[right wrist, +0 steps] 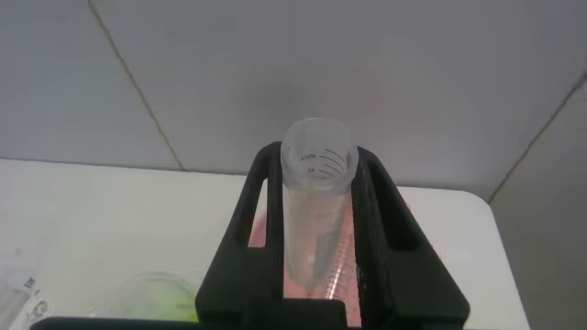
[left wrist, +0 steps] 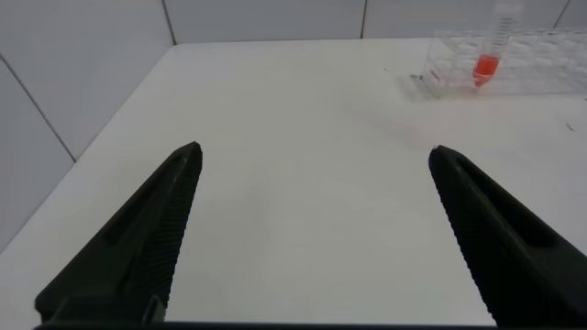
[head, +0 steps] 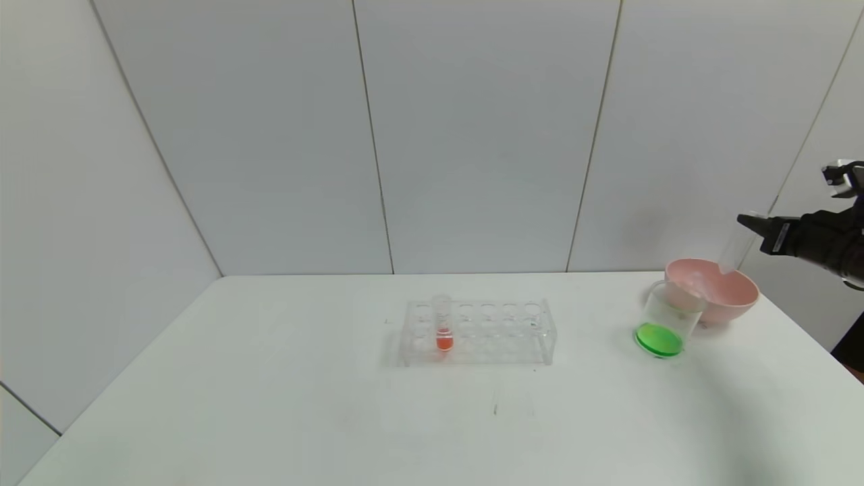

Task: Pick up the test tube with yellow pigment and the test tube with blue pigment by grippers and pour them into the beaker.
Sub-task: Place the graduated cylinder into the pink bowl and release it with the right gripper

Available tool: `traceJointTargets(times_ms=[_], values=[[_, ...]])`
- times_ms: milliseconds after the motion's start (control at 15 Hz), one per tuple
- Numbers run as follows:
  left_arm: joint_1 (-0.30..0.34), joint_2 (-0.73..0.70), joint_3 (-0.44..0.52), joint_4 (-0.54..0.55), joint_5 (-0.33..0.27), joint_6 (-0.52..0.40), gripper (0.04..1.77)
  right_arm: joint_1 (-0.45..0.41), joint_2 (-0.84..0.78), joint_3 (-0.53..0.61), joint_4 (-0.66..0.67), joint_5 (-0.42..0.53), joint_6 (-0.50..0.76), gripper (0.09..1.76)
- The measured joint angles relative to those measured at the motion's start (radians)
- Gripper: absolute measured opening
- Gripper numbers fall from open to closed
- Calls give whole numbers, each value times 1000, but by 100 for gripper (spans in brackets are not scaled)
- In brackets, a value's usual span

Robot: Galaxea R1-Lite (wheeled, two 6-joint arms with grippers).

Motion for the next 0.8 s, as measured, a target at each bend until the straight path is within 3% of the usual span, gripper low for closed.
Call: traceJointTargets(times_ms=[267, 600, 800], values=[[0, 0, 0, 0, 0, 0, 176, -22, 116, -77, -2, -76, -1, 50], [0, 0, 0, 0, 0, 0, 176, -15, 155, -84, -3, -80, -7, 51], [0, 0, 0, 0, 0, 0, 176, -11, 167, -92, -2, -84, -11, 90]])
